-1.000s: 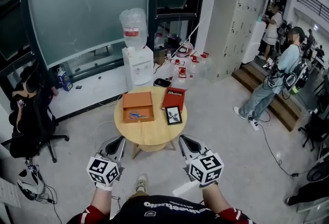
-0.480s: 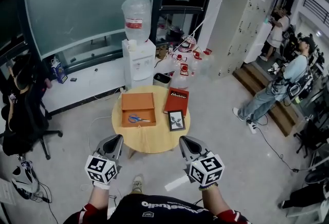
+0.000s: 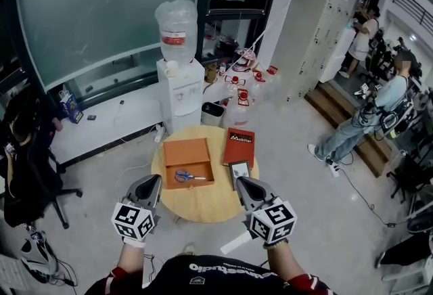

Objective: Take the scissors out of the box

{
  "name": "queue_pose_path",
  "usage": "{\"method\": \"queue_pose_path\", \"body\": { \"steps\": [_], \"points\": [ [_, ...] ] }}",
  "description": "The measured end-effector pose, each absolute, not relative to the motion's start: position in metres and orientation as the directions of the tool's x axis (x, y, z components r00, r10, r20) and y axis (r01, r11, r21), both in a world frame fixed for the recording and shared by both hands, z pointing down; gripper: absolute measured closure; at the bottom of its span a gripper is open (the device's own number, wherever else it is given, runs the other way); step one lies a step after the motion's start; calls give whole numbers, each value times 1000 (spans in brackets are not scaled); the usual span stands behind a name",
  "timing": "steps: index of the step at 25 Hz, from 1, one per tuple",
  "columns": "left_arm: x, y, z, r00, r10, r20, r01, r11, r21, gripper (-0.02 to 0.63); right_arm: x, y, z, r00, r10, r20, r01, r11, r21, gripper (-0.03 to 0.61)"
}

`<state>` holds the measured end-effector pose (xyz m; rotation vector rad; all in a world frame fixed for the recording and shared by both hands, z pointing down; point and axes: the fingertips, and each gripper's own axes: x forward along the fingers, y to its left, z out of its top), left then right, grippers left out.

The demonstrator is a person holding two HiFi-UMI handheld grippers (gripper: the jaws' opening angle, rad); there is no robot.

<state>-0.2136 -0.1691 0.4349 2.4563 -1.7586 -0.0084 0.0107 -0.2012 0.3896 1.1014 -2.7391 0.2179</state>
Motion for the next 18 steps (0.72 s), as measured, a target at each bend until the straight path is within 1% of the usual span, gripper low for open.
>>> {"method": "queue_pose_path", "body": {
  "steps": [5, 12, 18],
  "points": [
    [-236, -208, 441, 358, -931, 75, -931, -349, 105, 592, -10, -230, 391, -680, -698, 226, -725, 685, -68, 551],
    [-241, -241, 450, 452, -889, 74, -890, -444, 107, 592, -20, -254, 395, -638, -737, 225, -765, 640, -73, 552],
    [-245, -253, 459, 482, -872, 89, -876, -476, 77, 592, -30, -264, 399, -627, -745, 228, -775, 627, -78, 551]
  ]
}}
